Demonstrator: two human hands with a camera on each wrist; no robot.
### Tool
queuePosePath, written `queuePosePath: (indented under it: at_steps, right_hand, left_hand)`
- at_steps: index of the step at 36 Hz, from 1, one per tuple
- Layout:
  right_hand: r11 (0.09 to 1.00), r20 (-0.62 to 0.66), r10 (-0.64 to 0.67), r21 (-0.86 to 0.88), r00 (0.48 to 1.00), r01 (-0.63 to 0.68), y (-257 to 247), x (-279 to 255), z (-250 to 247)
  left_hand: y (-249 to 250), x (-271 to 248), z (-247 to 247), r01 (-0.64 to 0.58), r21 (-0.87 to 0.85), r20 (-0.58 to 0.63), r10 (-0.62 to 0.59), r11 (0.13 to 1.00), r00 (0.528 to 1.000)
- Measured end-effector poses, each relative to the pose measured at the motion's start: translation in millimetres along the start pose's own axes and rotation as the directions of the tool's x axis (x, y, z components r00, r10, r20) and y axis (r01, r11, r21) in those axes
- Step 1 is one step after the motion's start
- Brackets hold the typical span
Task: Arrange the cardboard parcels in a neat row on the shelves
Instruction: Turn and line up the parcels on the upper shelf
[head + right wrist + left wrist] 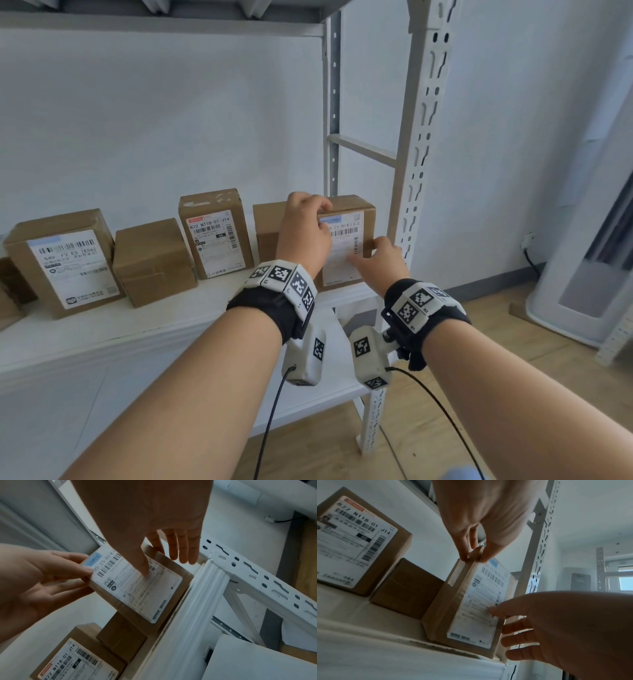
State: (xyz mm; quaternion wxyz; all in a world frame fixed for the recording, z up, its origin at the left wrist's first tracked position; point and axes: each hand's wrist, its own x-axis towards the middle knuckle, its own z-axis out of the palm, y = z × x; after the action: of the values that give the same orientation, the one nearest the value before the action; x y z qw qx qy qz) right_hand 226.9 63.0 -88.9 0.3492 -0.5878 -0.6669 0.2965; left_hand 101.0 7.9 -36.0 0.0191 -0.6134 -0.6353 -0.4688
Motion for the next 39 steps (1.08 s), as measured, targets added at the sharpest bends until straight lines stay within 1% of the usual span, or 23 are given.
queuePosePath:
  at_steps: [2, 4, 7, 9, 10, 15, 19, 29, 34, 39]
  right_hand:
    - [1.000, -0.001, -0.007, -0.007, 1.000, 0.007, 1, 1, 1]
    - [1.000, 0.003, -0.012, -0.004, 1.000, 0.012, 2, 0, 2]
    - [1.000, -0.010, -0.009, -0.013, 1.000, 0.009, 5, 1, 1]
    - [1.000, -0.030, -0.010, -0.008, 1.000, 0.010, 7, 3, 0]
    - [1.000, -0.043, -0.011, -0.002, 0.999, 0.011, 7, 4, -1]
    - [1.000, -0.083, -0.019, 0.013, 0.996, 0.021, 9, 9, -6]
    - [0.999, -0.098, -0.039, 0.003, 0.994, 0.040, 14, 14, -10]
    - [0.994, -0.135, -0.074, -0.092, 0.988, 0.062, 16, 15, -4]
    - [0.995, -0.135, -0.082, -0.069, 0.987, 0.073, 14, 11, -4]
    - [0.996, -0.176, -0.087, -0.020, 0.981, 0.085, 8, 4, -10]
  left_hand:
    - [-1, -1, 0, 0.064, 0.001, -0.027, -0.064, 0.998, 0.998]
    - [-4, -3, 0, 0.178, -0.038, -0.017, -0.179, 0.983, 0.984]
    - [-11, -7, 5, 0.353, -0.024, 0.106, -0.348, 0.935, 0.931]
    - [-15, -10, 10, 0.421, -0.013, 0.166, -0.413, 0.907, 0.895]
    - [-16, -11, 13, 0.432, -0.001, 0.175, -0.425, 0.902, 0.888]
    - [-12, -10, 23, 0.378, 0.017, 0.205, -0.373, 0.926, 0.905]
    - [-9, -6, 29, 0.350, 0.022, 0.241, -0.344, 0.937, 0.907]
    - [-13, 0, 35, 0.332, 0.053, 0.216, -0.336, 0.942, 0.917]
    - [-16, -2, 34, 0.317, 0.079, 0.215, -0.327, 0.945, 0.920]
    - [-20, -3, 30, 0.308, 0.115, 0.233, -0.327, 0.945, 0.916]
